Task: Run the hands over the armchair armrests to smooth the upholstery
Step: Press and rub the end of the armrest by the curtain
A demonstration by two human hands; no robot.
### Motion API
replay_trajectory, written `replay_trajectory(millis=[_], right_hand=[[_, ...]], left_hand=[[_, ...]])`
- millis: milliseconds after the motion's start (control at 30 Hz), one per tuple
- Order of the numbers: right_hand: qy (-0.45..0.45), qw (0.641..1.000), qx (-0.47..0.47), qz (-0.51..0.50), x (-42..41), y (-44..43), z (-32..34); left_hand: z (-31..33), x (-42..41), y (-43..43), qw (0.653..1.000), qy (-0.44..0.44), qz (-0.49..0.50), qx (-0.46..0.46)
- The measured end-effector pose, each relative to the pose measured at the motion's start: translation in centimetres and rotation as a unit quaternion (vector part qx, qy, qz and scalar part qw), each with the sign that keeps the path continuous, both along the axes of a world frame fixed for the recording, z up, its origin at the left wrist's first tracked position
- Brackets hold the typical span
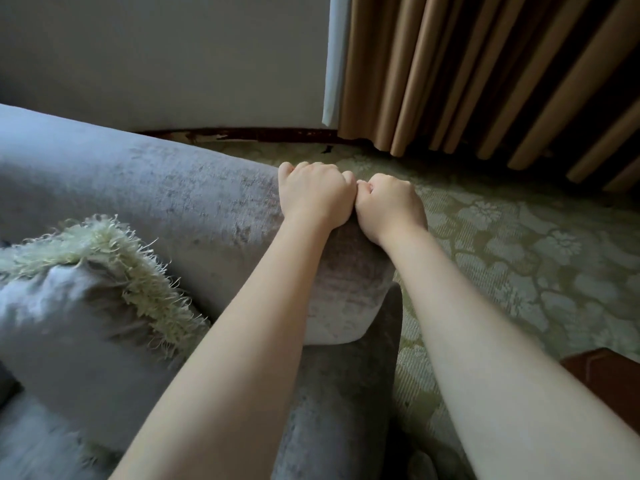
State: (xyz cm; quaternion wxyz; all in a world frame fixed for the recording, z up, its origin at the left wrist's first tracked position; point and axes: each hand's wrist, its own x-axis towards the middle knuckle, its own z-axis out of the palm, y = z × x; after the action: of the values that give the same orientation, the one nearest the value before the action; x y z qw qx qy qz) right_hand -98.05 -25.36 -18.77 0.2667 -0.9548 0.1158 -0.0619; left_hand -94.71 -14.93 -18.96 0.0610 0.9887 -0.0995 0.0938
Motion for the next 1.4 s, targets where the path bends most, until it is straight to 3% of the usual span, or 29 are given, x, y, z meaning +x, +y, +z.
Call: replay_trajectory(millis=[133, 333, 767, 1133, 1400], right_hand=[[-0.03, 0.999, -0.017, -0.016, -1.4, -0.9, -1.1], [-0.047, 0.998, -0.026, -0.017, -1.0, -0.9, -1.3], [0.003, 1.0, -0.005, 0.002, -2.0, -0.7, 0.0], [-0.046, 0.998, -0.033, 0.002, -3.2, -2.0, -1.3], [-0.003, 0.999, 0.001, 0.032, -3.6, -2.0, -0.4]], left_hand=[[-0.8, -1.4, -1.1, 0.999, -0.021, -0.006, -0.04], [-1.0, -1.0, -1.2, 0.999, -0.029, -0.004, -0.027], [0.5, -2.1, -0.9, 1.0, 0.022, -0.015, 0.016], [-0.6, -2.8, -2.0, 1.0, -0.003, -0.004, 0.002], [0.2, -3.5, -2.3, 0.999, 0.019, 0.018, -0.024]])
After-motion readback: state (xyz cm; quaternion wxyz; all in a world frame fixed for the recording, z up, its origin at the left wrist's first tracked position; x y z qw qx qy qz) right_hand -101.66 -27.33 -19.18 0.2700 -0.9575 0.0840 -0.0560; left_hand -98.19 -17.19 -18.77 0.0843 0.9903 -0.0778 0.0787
